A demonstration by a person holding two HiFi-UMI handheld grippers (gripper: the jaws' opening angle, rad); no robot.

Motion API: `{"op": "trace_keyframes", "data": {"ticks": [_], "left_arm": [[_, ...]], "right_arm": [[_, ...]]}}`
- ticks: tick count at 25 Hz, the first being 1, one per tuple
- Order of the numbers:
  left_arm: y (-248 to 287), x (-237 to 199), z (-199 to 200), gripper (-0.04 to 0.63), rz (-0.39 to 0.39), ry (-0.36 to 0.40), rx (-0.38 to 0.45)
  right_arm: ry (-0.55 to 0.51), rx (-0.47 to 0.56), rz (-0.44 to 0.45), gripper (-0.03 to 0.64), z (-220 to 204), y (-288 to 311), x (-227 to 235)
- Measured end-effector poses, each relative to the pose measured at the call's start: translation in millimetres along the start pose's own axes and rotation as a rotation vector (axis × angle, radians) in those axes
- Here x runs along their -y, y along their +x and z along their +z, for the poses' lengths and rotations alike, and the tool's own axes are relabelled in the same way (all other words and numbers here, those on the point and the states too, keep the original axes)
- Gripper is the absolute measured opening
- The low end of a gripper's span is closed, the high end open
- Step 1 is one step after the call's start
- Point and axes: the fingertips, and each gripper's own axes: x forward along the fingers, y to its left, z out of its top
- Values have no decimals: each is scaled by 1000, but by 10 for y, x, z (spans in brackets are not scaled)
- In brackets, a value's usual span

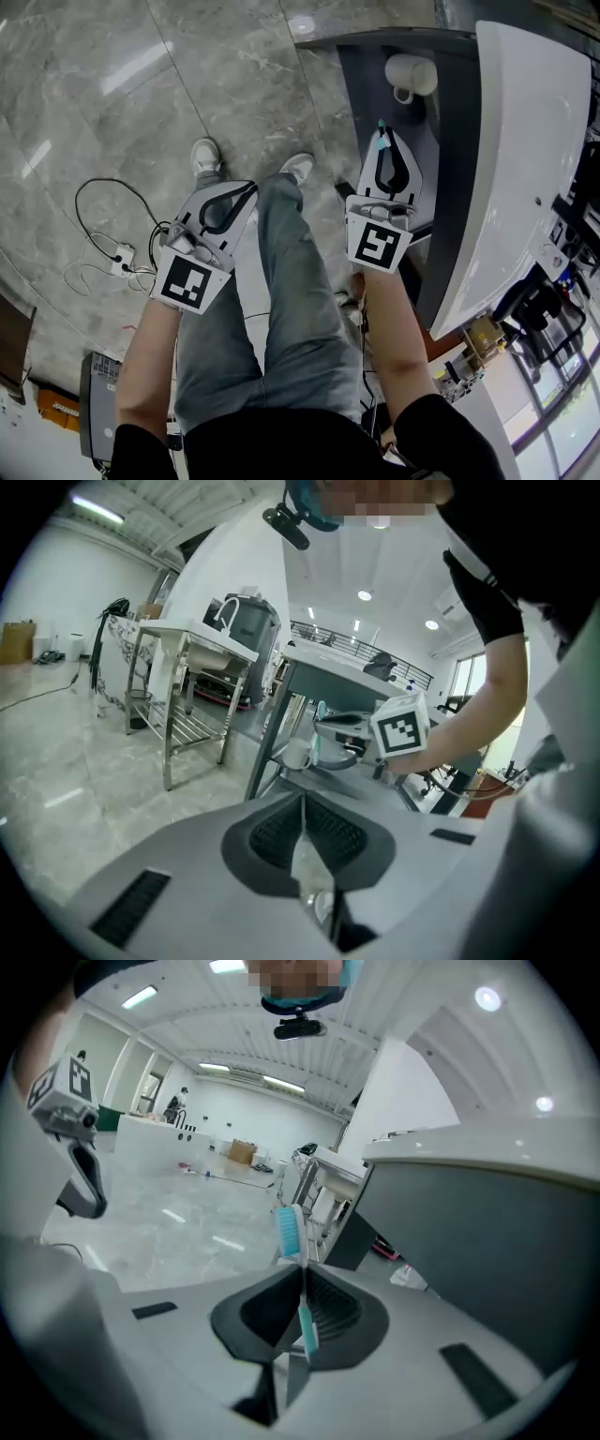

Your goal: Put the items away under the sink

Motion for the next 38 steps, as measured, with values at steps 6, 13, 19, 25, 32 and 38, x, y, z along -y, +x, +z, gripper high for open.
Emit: {"op": "trace_keyframes", "data": {"ticks": [6,13,19,25,32,38], "left_arm": [[-237,46,-103,31,15,-44,-19],[-216,96,-94,31,14,-74,-23],[-186,131,-145,31,-6,-81,-38],[-175,123,-154,31,-13,-93,-41],[-180,161,-200,31,-16,-110,-46],[-182,184,-243,31,-18,-121,-48]], "right_arm": [[-105,51,-72,44,166,197,62],[-200,84,-84,44,247,476,145],[-230,84,-134,44,199,571,284],[-352,43,-125,44,115,584,278],[-365,24,-140,44,25,729,343],[-346,1,-154,44,-112,899,428]]}}
